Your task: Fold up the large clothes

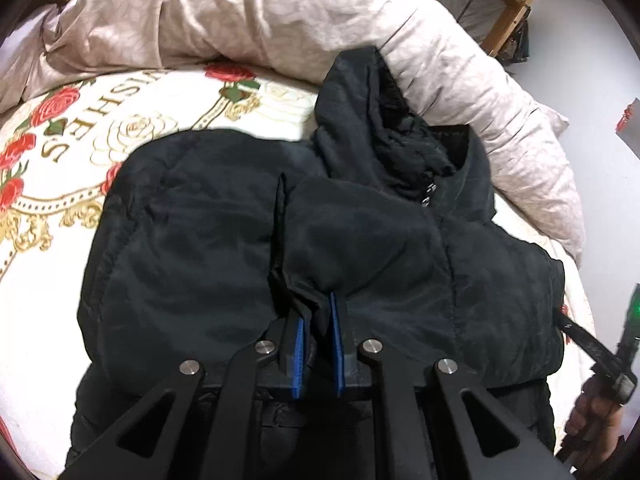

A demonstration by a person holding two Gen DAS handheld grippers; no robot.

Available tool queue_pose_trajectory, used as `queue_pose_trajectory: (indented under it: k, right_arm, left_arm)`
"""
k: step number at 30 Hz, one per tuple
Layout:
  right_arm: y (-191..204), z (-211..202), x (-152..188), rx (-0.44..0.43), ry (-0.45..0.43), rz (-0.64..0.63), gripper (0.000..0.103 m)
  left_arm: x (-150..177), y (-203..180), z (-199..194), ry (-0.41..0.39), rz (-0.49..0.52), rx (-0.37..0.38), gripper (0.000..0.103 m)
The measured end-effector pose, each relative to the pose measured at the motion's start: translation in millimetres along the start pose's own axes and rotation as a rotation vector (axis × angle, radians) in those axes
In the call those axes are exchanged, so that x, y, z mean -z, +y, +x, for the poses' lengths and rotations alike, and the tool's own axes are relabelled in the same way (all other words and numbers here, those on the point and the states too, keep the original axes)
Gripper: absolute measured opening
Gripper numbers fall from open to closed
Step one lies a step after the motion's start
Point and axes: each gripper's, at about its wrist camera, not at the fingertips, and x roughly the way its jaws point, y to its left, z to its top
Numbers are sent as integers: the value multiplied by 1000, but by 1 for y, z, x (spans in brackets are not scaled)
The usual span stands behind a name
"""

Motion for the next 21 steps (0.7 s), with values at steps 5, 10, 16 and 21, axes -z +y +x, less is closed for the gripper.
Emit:
queue_pose_trajectory:
  k: [5, 10, 16, 21]
  right_arm:
    - [-3, 25, 5, 3, 23, -11, 43]
    - [1, 2, -6, 31, 14, -40, 43]
    - [18, -29, -25, -16, -91, -75, 43]
    - [37, 7, -38, -43, -33, -118, 43]
  left_arm:
    - [4, -5, 10, 0, 52, -31, 17]
    - [-2, -9, -4, -6, 59, -60, 20]
    - [-16, -15, -48, -159, 89, -116, 41]
    - [-30, -34, -49, -204, 152, -46, 57]
